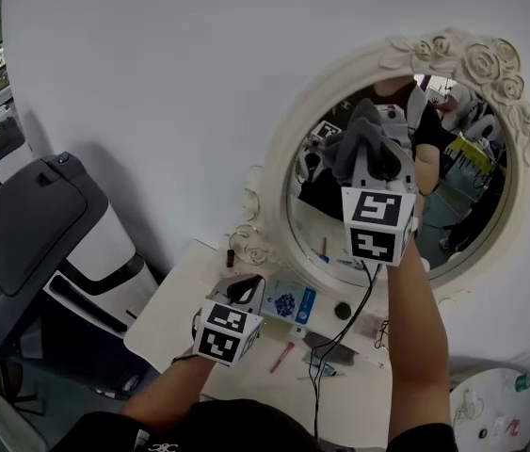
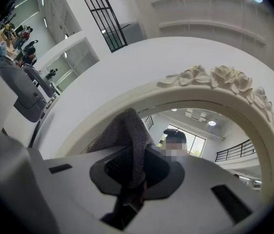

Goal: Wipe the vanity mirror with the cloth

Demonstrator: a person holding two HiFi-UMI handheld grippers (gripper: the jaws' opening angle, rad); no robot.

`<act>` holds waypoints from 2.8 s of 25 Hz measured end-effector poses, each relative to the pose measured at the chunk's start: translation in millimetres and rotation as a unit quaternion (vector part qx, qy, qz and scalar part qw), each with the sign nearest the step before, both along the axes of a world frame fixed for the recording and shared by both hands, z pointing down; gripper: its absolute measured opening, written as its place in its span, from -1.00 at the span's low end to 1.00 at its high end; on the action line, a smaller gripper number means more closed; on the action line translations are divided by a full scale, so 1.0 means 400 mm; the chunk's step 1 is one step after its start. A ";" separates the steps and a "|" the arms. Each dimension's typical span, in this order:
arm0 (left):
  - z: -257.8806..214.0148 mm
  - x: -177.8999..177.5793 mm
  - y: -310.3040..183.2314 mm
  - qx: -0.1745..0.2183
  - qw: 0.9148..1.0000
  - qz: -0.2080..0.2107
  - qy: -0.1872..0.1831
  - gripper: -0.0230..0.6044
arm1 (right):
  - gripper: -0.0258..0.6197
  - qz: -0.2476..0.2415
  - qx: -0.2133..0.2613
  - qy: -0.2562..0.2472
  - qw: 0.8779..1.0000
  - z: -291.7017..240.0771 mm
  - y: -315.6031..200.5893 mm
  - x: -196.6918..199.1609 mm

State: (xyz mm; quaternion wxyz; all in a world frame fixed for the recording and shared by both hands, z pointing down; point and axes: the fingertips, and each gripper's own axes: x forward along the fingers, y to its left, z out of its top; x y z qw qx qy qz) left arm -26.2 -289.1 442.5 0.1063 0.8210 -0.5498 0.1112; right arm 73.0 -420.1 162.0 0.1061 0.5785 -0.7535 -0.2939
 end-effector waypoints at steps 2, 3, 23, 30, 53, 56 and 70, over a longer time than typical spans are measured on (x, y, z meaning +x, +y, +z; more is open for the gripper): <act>0.001 0.023 -0.004 -0.001 1.000 0.011 -0.001 -0.91 | -0.79 0.014 0.009 -0.016 1.000 -0.026 0.008 0.051; 0.002 0.034 -0.007 -0.001 1.000 0.017 -0.001 -0.91 | -0.79 0.022 0.015 -0.022 0.999 -0.038 0.013 0.078; -0.007 0.238 -0.008 0.003 0.994 0.111 -0.015 -0.91 | -0.79 0.220 0.043 -0.107 0.969 -0.028 0.105 0.708; -0.015 0.278 -0.002 0.007 0.992 0.123 -0.015 -0.91 | -0.79 0.243 0.000 -0.098 0.965 0.125 0.113 0.772; 0.009 0.226 0.004 -0.004 0.996 0.091 -0.021 -0.91 | -0.79 0.258 -0.156 -0.082 0.950 0.674 0.095 0.725; 0.009 0.203 0.004 -0.005 0.996 0.081 -0.023 -0.91 | -0.79 0.254 -0.183 -0.091 0.945 0.744 0.091 0.690; 0.018 0.066 0.007 -0.011 0.999 0.015 -0.029 -0.91 | -0.79 0.181 -0.283 -0.075 0.939 0.981 0.033 0.356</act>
